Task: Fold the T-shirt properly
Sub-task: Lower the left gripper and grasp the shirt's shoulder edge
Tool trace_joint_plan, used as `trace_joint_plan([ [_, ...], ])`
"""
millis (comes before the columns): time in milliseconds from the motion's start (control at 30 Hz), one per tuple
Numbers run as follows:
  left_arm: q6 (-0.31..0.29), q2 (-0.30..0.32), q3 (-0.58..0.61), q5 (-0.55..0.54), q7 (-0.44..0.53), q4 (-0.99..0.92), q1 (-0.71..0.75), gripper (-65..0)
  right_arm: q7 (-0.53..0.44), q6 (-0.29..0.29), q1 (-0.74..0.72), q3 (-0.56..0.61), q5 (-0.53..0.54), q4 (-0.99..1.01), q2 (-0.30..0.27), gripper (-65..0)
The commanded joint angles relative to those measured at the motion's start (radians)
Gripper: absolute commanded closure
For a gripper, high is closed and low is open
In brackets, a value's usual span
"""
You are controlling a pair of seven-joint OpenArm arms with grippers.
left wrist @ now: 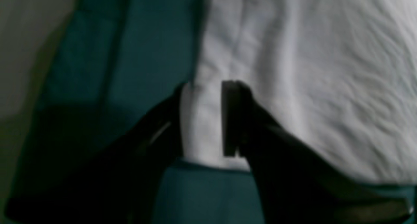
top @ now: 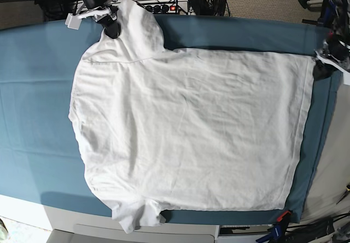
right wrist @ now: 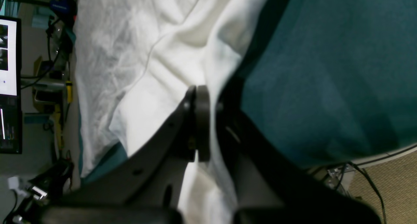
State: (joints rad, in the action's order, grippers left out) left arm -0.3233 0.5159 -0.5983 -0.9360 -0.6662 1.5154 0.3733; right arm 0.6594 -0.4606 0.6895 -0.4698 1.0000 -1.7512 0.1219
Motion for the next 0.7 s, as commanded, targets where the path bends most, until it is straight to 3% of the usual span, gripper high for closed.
trace_joint_plan([
  [0, -0.019, 0.037, -0.009, -0.048, 0.000, -0.033, -0.026, -17.3, 0.004, 0.003, 0.008, -0.002, 0.002, -0.008, 0.000, 0.0],
  [267, -0.180, 0.137, -0.009, -0.282, -0.132, -0.307, -0.143, -17.2, 0.005, 0.003, 0.008, -0.002, 0.002, -0.008, 0.000, 0.0],
  [433, -0.198, 0.168, -0.009, -0.327, -0.176, -0.307, -0.135, -17.2, 0.005, 0.003, 0.008, -0.002, 0.002, -0.008, 0.001, 0.0],
  [667, -0.198, 0.165, -0.009, -0.344, -0.180, -0.307, -0.111, -17.2, 0.007, 0.003, 0.008, -0.002, 0.001, -0.008, 0.001, 0.0],
])
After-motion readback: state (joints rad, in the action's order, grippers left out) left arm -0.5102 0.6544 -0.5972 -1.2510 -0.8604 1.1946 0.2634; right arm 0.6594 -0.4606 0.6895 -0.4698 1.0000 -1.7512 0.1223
